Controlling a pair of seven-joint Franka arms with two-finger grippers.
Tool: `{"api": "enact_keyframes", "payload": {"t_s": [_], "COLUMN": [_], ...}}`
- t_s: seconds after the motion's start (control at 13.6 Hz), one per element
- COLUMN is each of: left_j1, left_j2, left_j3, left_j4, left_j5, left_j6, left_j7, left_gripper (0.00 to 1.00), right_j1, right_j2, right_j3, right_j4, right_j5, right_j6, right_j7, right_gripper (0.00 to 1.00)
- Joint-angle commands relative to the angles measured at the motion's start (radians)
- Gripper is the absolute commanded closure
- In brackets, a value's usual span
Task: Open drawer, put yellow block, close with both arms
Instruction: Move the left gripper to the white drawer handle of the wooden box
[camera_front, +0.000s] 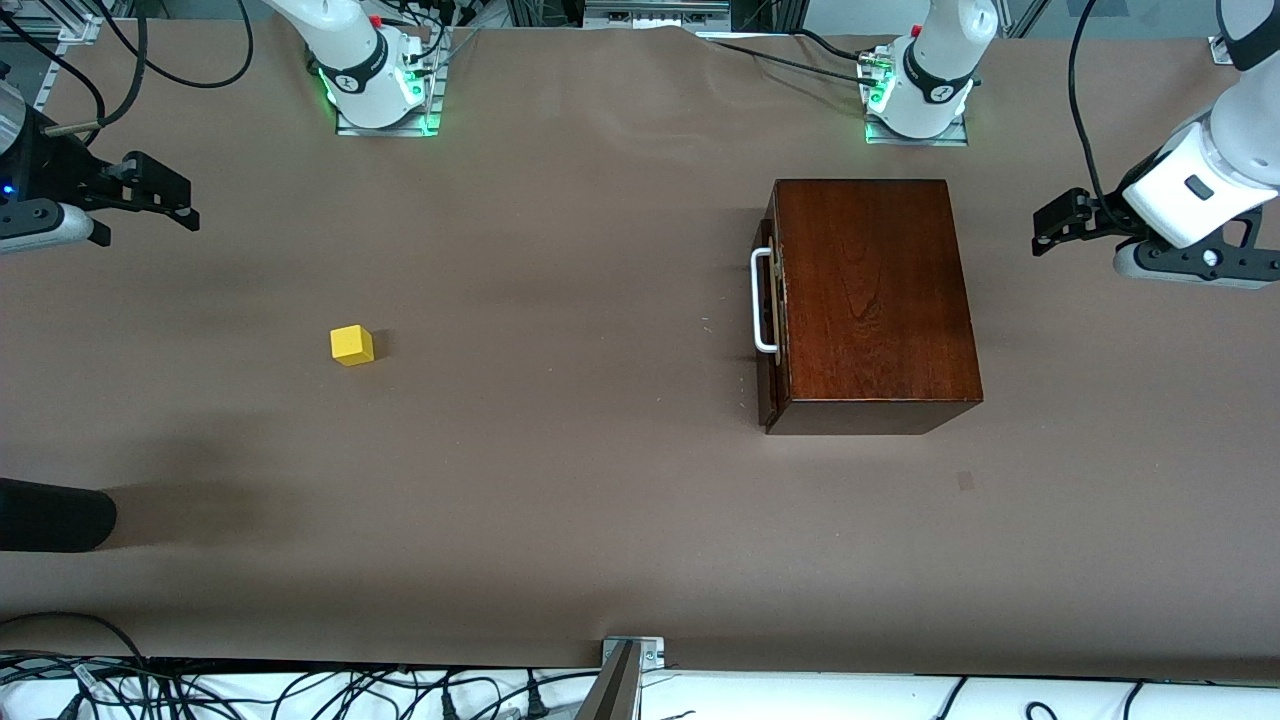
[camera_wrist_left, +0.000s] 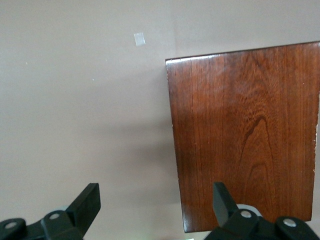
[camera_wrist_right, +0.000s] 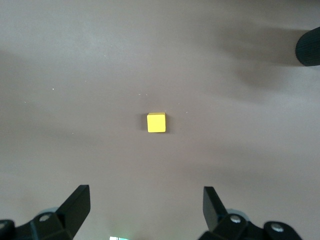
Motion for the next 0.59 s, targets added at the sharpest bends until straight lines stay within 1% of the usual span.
{"api": "enact_keyframes", "payload": {"t_s": [0.0,0.29,0.37,0.52], "left_j1": [-0.005,-0.004,-0.009,-0.011], "left_j2": [0.048,0.066,0.065,0.065], "left_j3": [0.001,0.0,-0.014,-0.087], "left_j4": [0.05,0.05,0.052,0.053], "left_j5": [0.0,0.001,-0.005,-0.006], "left_j6": [-0.041,-0.075,-0.075,-0.075], "left_j7": [0.001,0.037,0.036,0.028], "left_gripper": [0.0,0.0,0.0,0.0], "right_j1": [-0.007,-0.008,-0.008,-0.008], "right_j2": [0.006,0.006,0.005,0.005], "right_j3": [0.003,0.003,0.003,0.003], "right_j4": [0.025,0.025,0.025,0.025], "right_j5": [-0.011,-0.011,-0.011,-0.011], "right_j6": [-0.014,-0.014,-0.014,-0.014], "right_j7": [-0.007,-0.009,-0.009,-0.007], "right_gripper": [0.0,0.0,0.0,0.0]}}
